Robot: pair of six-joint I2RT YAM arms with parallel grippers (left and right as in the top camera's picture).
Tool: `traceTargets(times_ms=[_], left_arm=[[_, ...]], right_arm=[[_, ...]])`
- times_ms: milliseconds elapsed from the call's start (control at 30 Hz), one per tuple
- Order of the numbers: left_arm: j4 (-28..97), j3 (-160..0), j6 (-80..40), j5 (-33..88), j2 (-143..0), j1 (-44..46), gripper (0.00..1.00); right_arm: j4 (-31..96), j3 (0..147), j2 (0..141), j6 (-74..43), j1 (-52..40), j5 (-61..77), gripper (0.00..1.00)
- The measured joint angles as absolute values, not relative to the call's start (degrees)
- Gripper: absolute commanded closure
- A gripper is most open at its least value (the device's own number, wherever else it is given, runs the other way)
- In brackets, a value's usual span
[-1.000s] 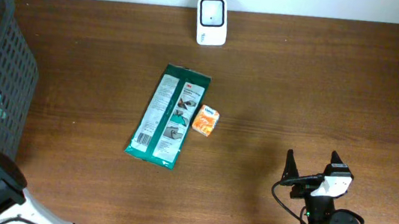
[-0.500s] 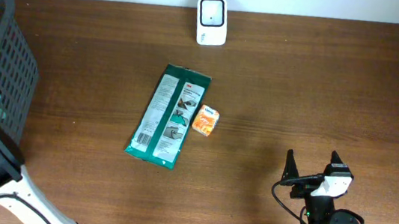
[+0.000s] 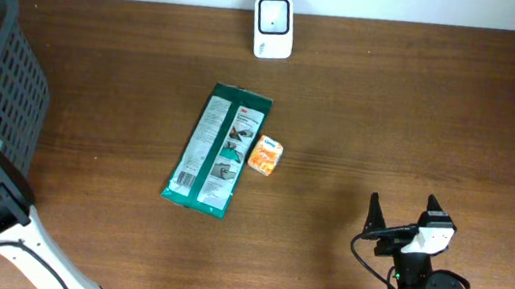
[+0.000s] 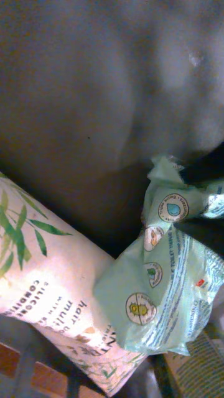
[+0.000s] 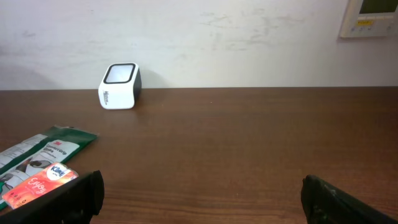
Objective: Scan the item barcode
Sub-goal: 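Reach the left gripper into the basket and grasp the mint-green wipes pack, then carry the mint-green pack right and drop it beside the orange pack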
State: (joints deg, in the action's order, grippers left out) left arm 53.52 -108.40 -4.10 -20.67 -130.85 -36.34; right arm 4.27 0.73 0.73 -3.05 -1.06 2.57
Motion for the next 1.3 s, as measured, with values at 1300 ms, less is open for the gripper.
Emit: traceTargets(times_ms=[1300], left_arm=[[84.9, -130.8, -10.2, -3.7, -119.7, 11.1, 1.0]], right_arm=[[4.3, 0.7, 0.7, -3.0, -1.1, 2.6, 0.01]])
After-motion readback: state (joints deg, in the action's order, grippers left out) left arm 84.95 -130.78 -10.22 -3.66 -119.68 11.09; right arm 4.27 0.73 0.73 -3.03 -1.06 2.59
